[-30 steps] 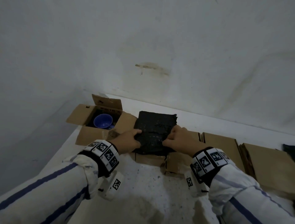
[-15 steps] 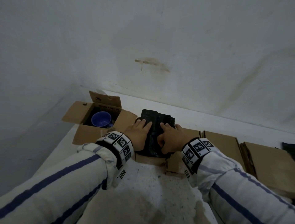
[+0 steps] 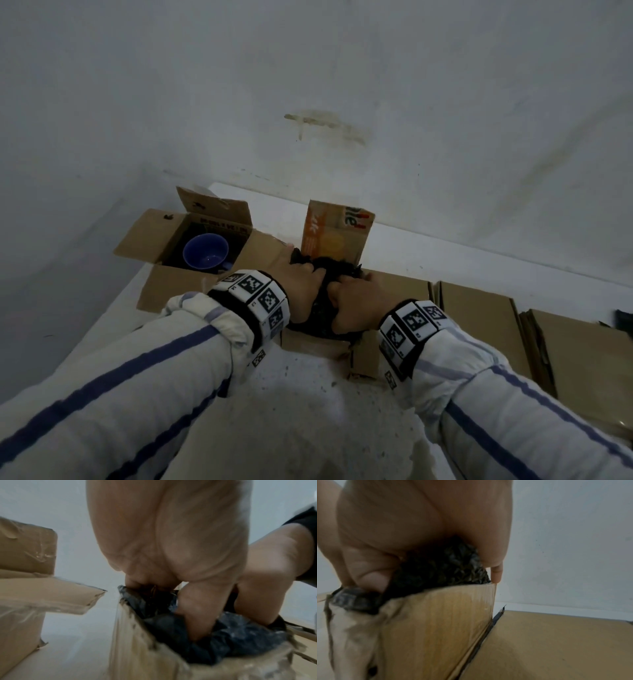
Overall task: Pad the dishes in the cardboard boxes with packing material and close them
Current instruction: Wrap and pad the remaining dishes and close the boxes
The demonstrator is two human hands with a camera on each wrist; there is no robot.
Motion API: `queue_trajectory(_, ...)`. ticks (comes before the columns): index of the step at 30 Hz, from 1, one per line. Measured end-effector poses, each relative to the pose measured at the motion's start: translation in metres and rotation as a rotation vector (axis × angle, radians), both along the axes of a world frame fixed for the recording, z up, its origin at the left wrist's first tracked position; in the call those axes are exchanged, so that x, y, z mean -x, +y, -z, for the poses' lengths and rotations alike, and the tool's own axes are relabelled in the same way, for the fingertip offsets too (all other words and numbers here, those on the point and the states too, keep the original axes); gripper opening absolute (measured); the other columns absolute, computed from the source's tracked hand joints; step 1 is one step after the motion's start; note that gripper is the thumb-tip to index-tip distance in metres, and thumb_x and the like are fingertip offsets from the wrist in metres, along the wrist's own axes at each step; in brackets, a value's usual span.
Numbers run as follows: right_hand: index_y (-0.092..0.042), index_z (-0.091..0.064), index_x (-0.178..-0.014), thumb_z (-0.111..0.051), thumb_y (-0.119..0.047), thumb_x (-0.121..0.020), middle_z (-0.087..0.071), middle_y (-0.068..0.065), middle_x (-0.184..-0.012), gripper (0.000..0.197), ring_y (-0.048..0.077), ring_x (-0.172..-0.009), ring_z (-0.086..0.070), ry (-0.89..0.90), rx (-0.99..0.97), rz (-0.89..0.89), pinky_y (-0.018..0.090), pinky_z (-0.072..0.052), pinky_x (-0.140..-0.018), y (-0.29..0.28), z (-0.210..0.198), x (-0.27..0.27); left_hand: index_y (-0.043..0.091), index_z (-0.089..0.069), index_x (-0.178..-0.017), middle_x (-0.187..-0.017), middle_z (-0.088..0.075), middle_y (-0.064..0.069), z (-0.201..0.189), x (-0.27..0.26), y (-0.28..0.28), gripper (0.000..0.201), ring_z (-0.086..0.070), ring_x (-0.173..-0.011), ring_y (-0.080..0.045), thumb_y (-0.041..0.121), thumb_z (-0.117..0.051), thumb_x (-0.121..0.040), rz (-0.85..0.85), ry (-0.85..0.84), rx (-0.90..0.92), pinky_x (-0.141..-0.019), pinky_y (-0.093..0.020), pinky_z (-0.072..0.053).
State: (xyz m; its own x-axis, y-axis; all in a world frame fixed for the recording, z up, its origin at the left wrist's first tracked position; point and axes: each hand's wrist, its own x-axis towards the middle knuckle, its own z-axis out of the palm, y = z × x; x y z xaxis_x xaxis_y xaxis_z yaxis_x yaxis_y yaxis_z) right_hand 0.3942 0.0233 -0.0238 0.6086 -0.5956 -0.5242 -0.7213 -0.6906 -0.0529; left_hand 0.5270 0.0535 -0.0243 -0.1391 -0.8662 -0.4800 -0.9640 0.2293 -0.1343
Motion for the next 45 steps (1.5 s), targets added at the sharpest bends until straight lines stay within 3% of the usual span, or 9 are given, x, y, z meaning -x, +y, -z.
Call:
queue_trajectory(6,-0.018,-0.042,-0.105,-0.059,-0.027,-0.082,-0.049,-0.002,-0.094,0.03,0.023,-0.094,-0.052,-0.193,-0.02,0.069,0.037,-0.033,-0.092,-0.009,-0.003,0.006,0.016,-0.015,-0.148,-0.138,-0.038,-0.011,0.009,-0.002,-0.006,0.09,-0.043,-0.127,-0.028,0.038,-0.063,-0.075,-0.013,0.044,-0.007,-0.113,-0.055,0.012)
queue_trajectory(12,-0.016,-0.04,-0.135,-0.056,-0.042,-0.082,-0.04,0.007,-0.132,0.061,0.026,-0.118,-0.045,-0.083,0.23,-0.057,0.041,-0.027,-0.105,-0.014,0.008,0.009,0.019,-0.026,-0.144,-0.135,-0.037,-0.011,0.02,-0.014,0.001,0.081,-0.043,-0.119,-0.028,0.043,-0.065,-0.077,-0.013,0.234,0.091,-0.107,-0.04,-0.033)
queue_trajectory(17,-0.011,-0.037,-0.135,-0.051,-0.041,-0.087,-0.042,0.009,-0.131,0.058,0.028,-0.118,-0.047,0.059,0.135,-0.049,0.049,-0.009,-0.113,-0.009,0.009,0.003,0.019,-0.031,-0.138,-0.147,-0.016,-0.02,0.024,-0.022,0.013,0.081,-0.021,-0.138,-0.036,0.044,-0.07,-0.071,-0.128,0.248,0.196,-0.113,-0.043,-0.024)
queue_trajectory(22,-0.013,-0.044,-0.117,-0.057,-0.038,-0.083,-0.051,0.004,-0.108,0.044,0.023,-0.107,-0.052,0.053,0.083,-0.015,0.045,-0.021,-0.105,-0.012,0.001,-0.004,0.007,-0.049,-0.116,-0.122,-0.047,-0.012,0.029,-0.02,0.013,0.052,-0.041,-0.119,-0.03,0.029,-0.067,-0.073,-0.102,0.328,0.189,-0.1,-0.035,-0.039)
queue_trajectory(28,-0.017,-0.04,-0.101,-0.061,-0.043,-0.078,-0.047,0.0,-0.096,0.041,0.023,-0.101,-0.052,-0.025,0.068,0.003,0.044,-0.026,-0.098,-0.017,0.003,-0.004,0.019,-0.038,-0.128,-0.129,-0.049,-0.004,0.019,-0.018,0.014,0.057,-0.038,-0.125,-0.029,0.043,-0.058,-0.08,-0.037,0.094,0.166,-0.11,-0.053,-0.014)
queue_trajectory(32,-0.021,-0.027,-0.144,-0.066,-0.041,-0.077,-0.039,0.002,-0.145,0.079,0.025,-0.134,-0.036,0.124,-0.162,-0.032,0.05,-0.012,-0.113,-0.033,-0.011,0.006,0.018,-0.024,-0.144,-0.147,-0.033,-0.008,0.012,-0.015,0.008,0.076,-0.016,-0.142,-0.031,0.05,-0.058,-0.083,-0.069,0.055,0.051,-0.109,-0.065,0.001)
queue_trajectory(35,-0.025,-0.006,-0.151,-0.067,-0.049,-0.077,-0.028,0.001,-0.152,0.099,0.024,-0.142,-0.024,0.236,-0.057,-0.157,0.053,-0.004,-0.114,-0.035,-0.012,0.01,0.018,-0.02,-0.146,-0.149,-0.029,-0.009,0.015,-0.014,0.01,0.081,-0.011,-0.143,-0.032,0.051,-0.058,-0.082,-0.063,0.031,0.056,-0.108,-0.067,-0.001)
queue_trajectory(40,-0.019,-0.035,-0.134,-0.066,-0.059,-0.07,-0.047,0.004,-0.131,0.081,0.025,-0.122,-0.044,0.093,0.281,-0.23,0.048,-0.025,-0.105,-0.017,0.011,0.004,0.019,-0.025,-0.141,-0.147,-0.031,-0.007,0.02,-0.013,0.012,0.08,-0.013,-0.142,-0.031,0.05,-0.062,-0.077,-0.08,0.057,0.095,-0.108,-0.067,-0.006)
queue_trajectory(45,-0.02,-0.033,-0.136,-0.064,-0.057,-0.072,-0.046,0.004,-0.131,0.08,0.025,-0.12,-0.045,0.013,0.301,-0.195,0.045,-0.028,-0.102,-0.01,0.012,0.013,0.02,-0.012,-0.148,-0.152,-0.02,-0.006,0.026,-0.013,0.02,0.09,-0.003,-0.145,-0.032,0.047,-0.061,-0.078,-0.14,0.16,0.107,-0.11,-0.063,-0.002)
